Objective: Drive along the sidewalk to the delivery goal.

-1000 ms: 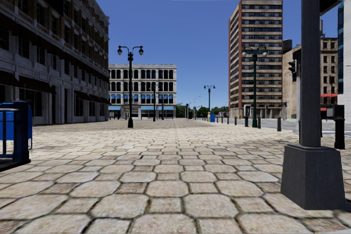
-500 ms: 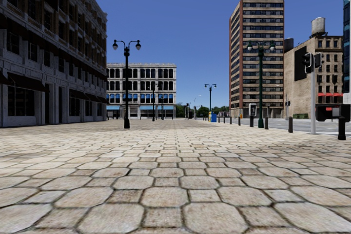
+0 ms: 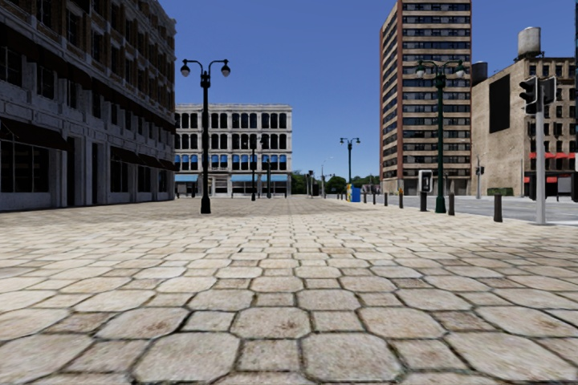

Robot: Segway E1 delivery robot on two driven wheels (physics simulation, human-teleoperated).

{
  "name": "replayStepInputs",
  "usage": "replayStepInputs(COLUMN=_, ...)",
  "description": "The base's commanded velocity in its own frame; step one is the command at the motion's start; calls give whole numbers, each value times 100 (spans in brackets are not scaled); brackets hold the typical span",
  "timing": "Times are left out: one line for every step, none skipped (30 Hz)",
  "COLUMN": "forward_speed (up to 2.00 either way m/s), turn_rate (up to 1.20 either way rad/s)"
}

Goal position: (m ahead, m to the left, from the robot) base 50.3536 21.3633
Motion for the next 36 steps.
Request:
replayStepInputs(forward_speed=145, turn_rate=0)
replayStepInputs(forward_speed=145, turn_rate=0)
replayStepInputs(forward_speed=145, turn_rate=0)
replayStepInputs(forward_speed=146, turn_rate=0)
replayStepInputs(forward_speed=146, turn_rate=0)
replayStepInputs(forward_speed=146, turn_rate=0)
replayStepInputs(forward_speed=146, turn_rate=0)
replayStepInputs(forward_speed=147, turn_rate=0)
replayStepInputs(forward_speed=148, turn_rate=0)
replayStepInputs(forward_speed=149, turn_rate=0)
replayStepInputs(forward_speed=150, turn_rate=0)
replayStepInputs(forward_speed=152, turn_rate=0)
replayStepInputs(forward_speed=152, turn_rate=0)
replayStepInputs(forward_speed=200, turn_rate=0)
replayStepInputs(forward_speed=200, turn_rate=0)
replayStepInputs(forward_speed=200, turn_rate=0)
replayStepInputs(forward_speed=200, turn_rate=0)
replayStepInputs(forward_speed=200, turn_rate=0)
replayStepInputs(forward_speed=200, turn_rate=0)
replayStepInputs(forward_speed=200, turn_rate=0)
replayStepInputs(forward_speed=200, turn_rate=0)
replayStepInputs(forward_speed=200, turn_rate=0)
replayStepInputs(forward_speed=200, turn_rate=0)
replayStepInputs(forward_speed=200, turn_rate=0)
replayStepInputs(forward_speed=200, turn_rate=0)
replayStepInputs(forward_speed=200, turn_rate=0)
replayStepInputs(forward_speed=200, turn_rate=0)
replayStepInputs(forward_speed=200, turn_rate=0)
replayStepInputs(forward_speed=200, turn_rate=0)
replayStepInputs(forward_speed=200, turn_rate=0)
replayStepInputs(forward_speed=200, turn_rate=0)
replayStepInputs(forward_speed=200, turn_rate=0)
replayStepInputs(forward_speed=200, turn_rate=0)
replayStepInputs(forward_speed=200, turn_rate=0)
replayStepInputs(forward_speed=200, turn_rate=0)
replayStepInputs(forward_speed=200, turn_rate=0)
